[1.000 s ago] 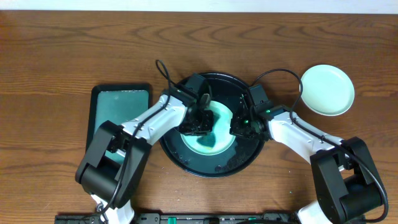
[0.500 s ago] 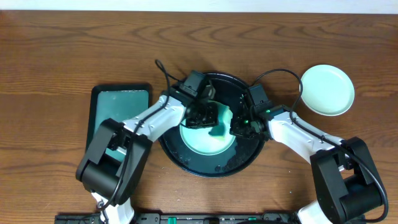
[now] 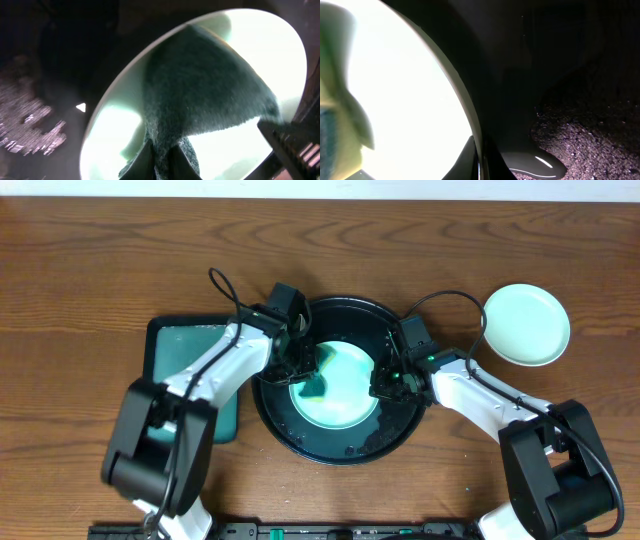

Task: Clean dirty plates on tray and stack at the side
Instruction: 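Scrub the green plate with the sponge while the right gripper holds it, then return the sponge to the basin with the left gripper and withdraw, then lift the green plate upright off the tray with the right gripper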

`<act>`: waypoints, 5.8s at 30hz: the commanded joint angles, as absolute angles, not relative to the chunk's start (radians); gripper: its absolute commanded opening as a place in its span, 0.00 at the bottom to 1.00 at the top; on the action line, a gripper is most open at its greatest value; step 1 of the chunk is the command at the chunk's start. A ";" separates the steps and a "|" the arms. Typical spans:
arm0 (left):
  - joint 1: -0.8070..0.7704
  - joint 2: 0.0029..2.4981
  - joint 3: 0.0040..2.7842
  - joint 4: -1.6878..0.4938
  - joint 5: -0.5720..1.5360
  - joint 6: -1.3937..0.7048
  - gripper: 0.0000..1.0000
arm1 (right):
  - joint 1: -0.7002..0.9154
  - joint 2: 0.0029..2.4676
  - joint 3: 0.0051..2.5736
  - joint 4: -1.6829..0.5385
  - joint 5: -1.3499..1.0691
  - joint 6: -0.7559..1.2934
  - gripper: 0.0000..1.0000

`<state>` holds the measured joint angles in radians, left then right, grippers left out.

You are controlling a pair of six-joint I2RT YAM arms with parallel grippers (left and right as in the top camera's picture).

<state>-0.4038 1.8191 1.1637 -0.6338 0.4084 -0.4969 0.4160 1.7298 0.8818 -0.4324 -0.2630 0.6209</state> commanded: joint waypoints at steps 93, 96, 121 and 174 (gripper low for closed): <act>-0.087 1.130 1.176 -1.032 0.079 -0.484 0.82 | 0.249 1.706 0.864 -0.084 -0.735 0.334 0.02; -0.087 1.130 1.174 -1.032 0.078 -0.484 0.82 | 0.249 1.642 0.874 -0.187 -0.589 0.252 0.02; -0.087 1.196 1.162 -1.031 0.079 -0.484 0.82 | 0.657 1.339 0.998 -0.561 0.684 -0.033 0.01; -0.086 1.196 1.162 -1.016 0.078 -0.485 0.83 | 1.081 1.346 1.028 -0.221 1.465 -0.638 0.01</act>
